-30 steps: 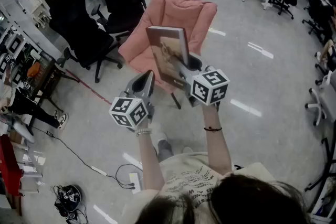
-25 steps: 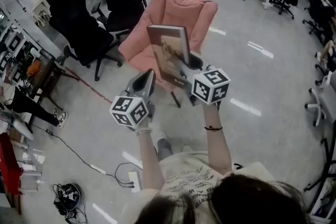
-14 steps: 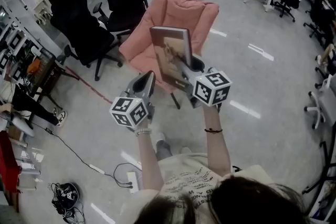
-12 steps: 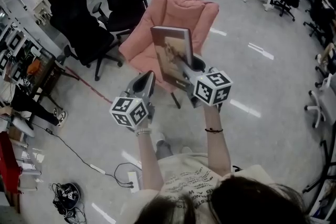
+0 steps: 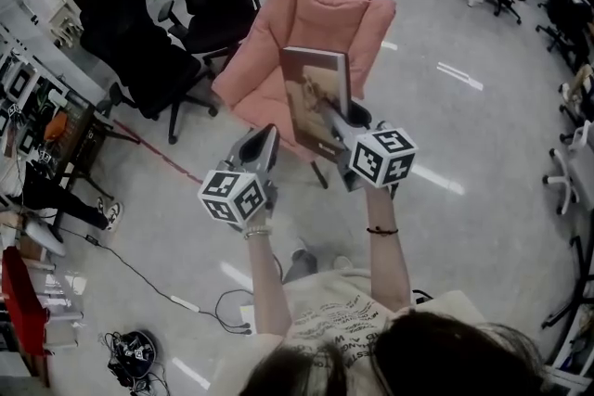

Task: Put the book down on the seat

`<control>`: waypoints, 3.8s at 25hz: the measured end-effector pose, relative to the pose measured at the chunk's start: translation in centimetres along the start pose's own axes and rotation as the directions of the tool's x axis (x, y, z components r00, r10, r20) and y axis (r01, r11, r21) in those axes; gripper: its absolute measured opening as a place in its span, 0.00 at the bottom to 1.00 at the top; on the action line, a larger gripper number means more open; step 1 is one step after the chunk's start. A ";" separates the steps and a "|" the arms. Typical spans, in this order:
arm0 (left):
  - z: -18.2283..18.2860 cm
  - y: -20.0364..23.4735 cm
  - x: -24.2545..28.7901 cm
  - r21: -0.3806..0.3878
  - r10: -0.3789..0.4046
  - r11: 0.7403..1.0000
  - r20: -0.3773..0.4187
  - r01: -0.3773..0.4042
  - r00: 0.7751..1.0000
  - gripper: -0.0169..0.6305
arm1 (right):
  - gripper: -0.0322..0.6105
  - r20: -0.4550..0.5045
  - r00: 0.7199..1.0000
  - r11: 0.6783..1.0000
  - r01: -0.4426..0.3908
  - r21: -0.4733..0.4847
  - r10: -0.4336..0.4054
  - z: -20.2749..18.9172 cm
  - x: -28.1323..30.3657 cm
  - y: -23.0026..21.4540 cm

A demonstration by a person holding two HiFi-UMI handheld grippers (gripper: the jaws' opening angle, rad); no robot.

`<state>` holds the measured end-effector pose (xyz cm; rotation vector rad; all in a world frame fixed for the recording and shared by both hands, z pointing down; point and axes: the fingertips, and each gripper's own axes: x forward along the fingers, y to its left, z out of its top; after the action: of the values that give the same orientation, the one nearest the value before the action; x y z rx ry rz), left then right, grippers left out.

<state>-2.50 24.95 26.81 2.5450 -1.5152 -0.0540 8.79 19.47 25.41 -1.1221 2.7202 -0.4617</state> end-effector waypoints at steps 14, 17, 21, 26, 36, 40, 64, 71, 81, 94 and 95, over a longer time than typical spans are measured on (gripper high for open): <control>-0.3 10.3 3.2 -0.019 -0.093 0.996 -0.047 0.092 0.995 0.01 | 0.28 -0.003 0.995 0.994 0.096 0.045 -0.096 -3.3 9.1 -1.0; -0.2 11.9 3.8 -0.023 -0.121 0.993 -0.050 0.120 0.991 0.01 | 0.28 -0.003 0.994 0.993 0.112 0.046 -0.112 -3.6 10.7 -1.0; -0.4 13.1 4.2 -0.025 -0.154 0.988 -0.059 0.152 0.986 0.01 | 0.28 -0.002 0.990 0.989 0.142 0.050 -0.142 -4.1 11.7 -1.0; -0.9 14.1 4.6 -0.033 -0.183 0.983 -0.048 0.182 0.982 0.01 | 0.28 0.008 0.985 0.983 0.171 0.060 -0.172 -5.0 12.2 -1.3; -1.8 16.7 5.5 -0.063 -0.222 0.974 -0.058 0.219 0.973 0.01 | 0.28 -0.001 0.973 0.971 0.229 0.071 -0.229 -6.1 14.2 -2.2; -1.8 17.6 6.6 -0.079 -0.222 0.973 -0.061 0.217 0.973 0.01 | 0.28 -0.010 0.970 0.967 0.244 0.074 -0.244 -5.9 15.2 -3.1; -3.2 25.9 20.0 -0.134 -0.235 0.967 -0.130 0.218 0.963 0.01 | 0.28 -0.055 0.971 0.958 0.237 0.161 -0.232 -5.7 27.8 -13.6; -3.8 27.5 25.0 -0.158 -0.239 0.964 -0.179 0.212 0.954 0.01 | 0.28 -0.097 0.967 0.950 0.250 0.188 -0.236 -5.5 31.4 -18.3; -5.4 31.3 29.8 -0.189 -0.233 0.963 -0.209 0.194 0.950 0.01 | 0.28 -0.137 0.960 0.939 0.270 0.213 -0.245 -7.2 35.3 -22.8; -7.4 35.9 37.2 -0.220 -0.364 0.926 -0.300 0.307 0.882 0.01 | 0.28 -0.148 0.932 0.898 0.360 0.251 -0.332 -8.3 40.4 -28.0; -7.3 36.3 37.9 -0.220 -0.377 0.921 -0.306 0.320 0.874 0.01 | 0.28 -0.145 0.929 0.895 0.368 0.253 -0.341 -8.2 40.9 -28.4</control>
<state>-14.93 -24.06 42.44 2.4972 -0.8745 0.2017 -3.47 -26.77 41.52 -1.5516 2.4197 -0.9385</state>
